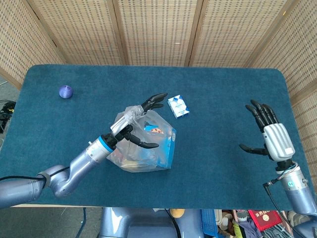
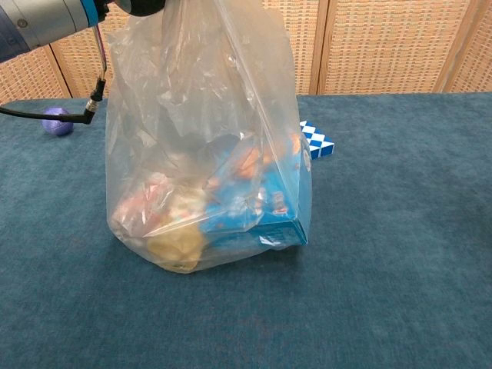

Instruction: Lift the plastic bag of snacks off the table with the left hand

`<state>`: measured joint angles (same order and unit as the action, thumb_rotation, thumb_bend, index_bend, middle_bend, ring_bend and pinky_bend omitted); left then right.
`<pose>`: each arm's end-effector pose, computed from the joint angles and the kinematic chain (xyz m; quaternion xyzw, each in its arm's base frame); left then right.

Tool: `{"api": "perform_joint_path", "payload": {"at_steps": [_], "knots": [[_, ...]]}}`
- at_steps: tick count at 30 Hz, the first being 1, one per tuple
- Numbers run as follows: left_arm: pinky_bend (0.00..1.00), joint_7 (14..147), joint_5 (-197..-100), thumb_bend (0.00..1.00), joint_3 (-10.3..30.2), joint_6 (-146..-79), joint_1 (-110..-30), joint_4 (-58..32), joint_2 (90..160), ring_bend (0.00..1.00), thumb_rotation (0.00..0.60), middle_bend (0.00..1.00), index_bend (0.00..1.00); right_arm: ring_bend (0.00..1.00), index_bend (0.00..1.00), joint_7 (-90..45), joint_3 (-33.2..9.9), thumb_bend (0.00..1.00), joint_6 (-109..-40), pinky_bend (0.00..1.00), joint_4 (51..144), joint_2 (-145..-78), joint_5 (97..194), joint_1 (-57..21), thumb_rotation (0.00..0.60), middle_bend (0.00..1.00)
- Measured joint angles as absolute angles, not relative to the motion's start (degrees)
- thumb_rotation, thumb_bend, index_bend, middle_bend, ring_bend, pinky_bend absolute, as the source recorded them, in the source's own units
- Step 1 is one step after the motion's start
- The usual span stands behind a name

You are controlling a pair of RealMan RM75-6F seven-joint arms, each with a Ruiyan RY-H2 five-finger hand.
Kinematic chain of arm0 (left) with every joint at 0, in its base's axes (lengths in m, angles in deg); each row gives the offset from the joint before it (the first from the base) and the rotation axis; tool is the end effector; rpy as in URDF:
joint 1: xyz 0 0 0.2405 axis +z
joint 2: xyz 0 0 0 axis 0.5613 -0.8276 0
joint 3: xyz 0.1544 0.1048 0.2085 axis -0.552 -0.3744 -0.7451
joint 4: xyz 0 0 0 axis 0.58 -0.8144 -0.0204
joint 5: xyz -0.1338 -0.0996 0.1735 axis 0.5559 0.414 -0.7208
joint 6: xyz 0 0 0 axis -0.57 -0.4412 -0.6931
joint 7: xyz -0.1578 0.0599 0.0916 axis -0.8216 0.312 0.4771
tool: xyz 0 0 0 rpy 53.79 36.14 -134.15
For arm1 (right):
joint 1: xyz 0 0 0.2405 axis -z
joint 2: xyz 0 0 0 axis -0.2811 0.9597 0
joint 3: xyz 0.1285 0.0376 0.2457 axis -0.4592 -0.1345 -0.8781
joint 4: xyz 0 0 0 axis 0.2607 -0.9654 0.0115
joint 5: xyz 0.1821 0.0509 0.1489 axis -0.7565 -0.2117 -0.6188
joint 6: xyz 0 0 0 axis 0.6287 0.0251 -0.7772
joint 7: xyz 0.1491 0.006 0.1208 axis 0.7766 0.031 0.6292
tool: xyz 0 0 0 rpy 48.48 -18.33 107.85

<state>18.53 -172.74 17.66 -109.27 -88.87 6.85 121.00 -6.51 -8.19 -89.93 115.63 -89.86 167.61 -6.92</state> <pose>0.0183 0.4120 0.0239 0.5248 0.5735 0.6246 0.0744 -0.2535 -0.3479 0.1562 0.6061 -0.3800 0.5323 0.4526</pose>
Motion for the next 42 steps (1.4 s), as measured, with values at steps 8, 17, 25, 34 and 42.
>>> {"api": "perform_joint_path", "payload": {"at_steps": [8,17,25,34,42], "knots": [[0.29,22.08,-170.63,0.04,19.3,-110.29,-87.81,10.55,119.6,0.36,0.6,0.5,0.35,0.0,0.0,-17.33,-4.93,0.0,-91.01,0.0,117.21,-93.59,167.3,-2.74,0.6,0.0],[0.69,28.69,-166.09,0.55,22.62,-110.26,-86.91,17.0,116.15,0.72,0.6,0.94,0.88,0.0,0.0,-19.32,-3.41,0.0,-95.11,0.0,116.64,-97.64,170.4,0.88,0.6,0.0],[0.81,34.14,-162.81,1.0,24.37,-108.48,-86.75,20.64,113.22,0.8,0.6,1.0,1.0,0.0,0.0,-18.05,-4.03,0.0,-95.64,0.0,115.83,-98.11,171.23,1.37,0.6,0.0],[0.82,40.27,-161.57,1.0,27.27,-106.73,-86.9,24.98,106.96,0.8,0.6,1.0,1.0,0.0,0.0,-17.6,-4.86,0.0,-96.48,0.0,116.05,-97.55,171.83,2.16,0.6,0.0],[0.82,44.11,-160.59,1.0,31.05,-102.36,-87.15,29.6,95.56,0.8,0.6,1.0,1.0,0.0,0.0,-17.5,-5.67,0.0,-96.94,0.0,116.69,-96.85,171.72,2.79,0.6,0.0]]}}
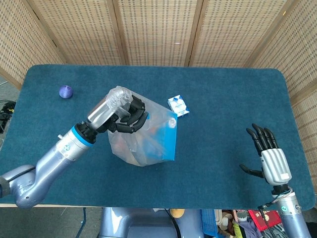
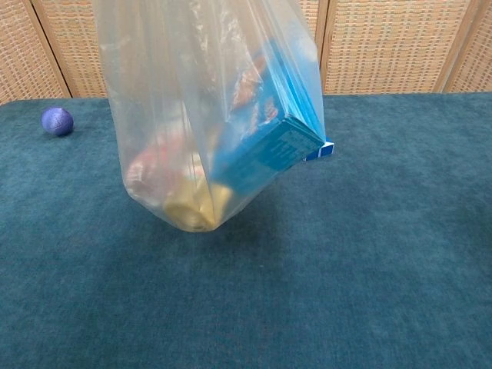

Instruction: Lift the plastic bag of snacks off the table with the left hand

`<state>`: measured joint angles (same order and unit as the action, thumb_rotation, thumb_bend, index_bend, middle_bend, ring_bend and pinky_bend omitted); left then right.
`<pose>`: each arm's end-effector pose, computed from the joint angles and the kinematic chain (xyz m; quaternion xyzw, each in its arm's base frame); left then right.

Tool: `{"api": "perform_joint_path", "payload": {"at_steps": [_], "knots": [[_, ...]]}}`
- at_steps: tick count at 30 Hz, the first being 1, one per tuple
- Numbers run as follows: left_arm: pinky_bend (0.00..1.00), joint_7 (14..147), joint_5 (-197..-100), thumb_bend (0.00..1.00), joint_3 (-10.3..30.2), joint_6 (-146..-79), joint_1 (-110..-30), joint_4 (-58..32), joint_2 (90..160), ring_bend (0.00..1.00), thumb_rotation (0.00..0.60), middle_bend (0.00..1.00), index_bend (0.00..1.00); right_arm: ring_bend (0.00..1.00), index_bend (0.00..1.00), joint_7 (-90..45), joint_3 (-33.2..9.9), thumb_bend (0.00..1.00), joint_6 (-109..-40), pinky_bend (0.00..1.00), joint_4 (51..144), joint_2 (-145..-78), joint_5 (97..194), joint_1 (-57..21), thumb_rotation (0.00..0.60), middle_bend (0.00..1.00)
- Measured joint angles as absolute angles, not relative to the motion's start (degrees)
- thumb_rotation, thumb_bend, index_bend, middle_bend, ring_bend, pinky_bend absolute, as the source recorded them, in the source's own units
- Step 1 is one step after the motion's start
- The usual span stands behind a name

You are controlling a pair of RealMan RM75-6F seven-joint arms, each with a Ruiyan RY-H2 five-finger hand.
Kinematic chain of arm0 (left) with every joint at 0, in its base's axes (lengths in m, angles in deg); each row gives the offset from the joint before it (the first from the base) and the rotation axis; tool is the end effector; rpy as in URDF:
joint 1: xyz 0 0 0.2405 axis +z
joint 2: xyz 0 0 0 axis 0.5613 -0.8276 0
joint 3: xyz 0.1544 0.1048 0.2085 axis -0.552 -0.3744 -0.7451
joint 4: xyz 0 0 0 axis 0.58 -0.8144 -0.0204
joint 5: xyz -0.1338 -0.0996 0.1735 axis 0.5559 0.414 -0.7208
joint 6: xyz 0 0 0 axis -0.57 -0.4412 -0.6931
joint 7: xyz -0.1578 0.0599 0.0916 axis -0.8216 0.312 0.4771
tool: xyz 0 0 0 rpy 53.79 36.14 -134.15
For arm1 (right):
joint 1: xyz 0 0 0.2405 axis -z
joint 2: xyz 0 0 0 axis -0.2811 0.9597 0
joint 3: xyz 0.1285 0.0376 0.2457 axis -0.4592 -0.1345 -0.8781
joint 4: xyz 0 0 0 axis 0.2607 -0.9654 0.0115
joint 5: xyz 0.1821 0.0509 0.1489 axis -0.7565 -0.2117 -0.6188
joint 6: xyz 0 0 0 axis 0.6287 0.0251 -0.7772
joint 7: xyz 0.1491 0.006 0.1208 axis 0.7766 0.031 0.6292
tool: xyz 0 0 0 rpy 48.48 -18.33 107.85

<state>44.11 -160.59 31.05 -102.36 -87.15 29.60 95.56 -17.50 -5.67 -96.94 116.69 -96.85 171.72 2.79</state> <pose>0.0746 0.3926 0.1629 -0.6190 -0.4393 -0.6477 0.0652 -0.2773 -0.2828 0.1192 0.5921 -0.3763 0.5104 0.4973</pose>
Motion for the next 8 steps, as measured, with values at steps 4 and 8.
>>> {"api": "perform_joint_path", "payload": {"at_steps": [4,8], "knots": [[0.82,44.77,-159.48,1.0,33.23,-100.06,-87.04,32.1,90.09,0.8,0.6,1.0,1.0,0.0,0.0,-17.5,-5.93,0.0,-97.03,0.0,116.87,-96.67,171.68,3.02,0.6,0.0],[0.82,44.89,-158.55,1.0,34.65,-99.12,-86.84,33.53,87.31,0.8,0.6,1.0,1.0,0.0,0.0,-17.51,-6.12,0.0,-97.05,0.0,117.03,-96.52,171.71,3.18,0.6,0.0]]}}
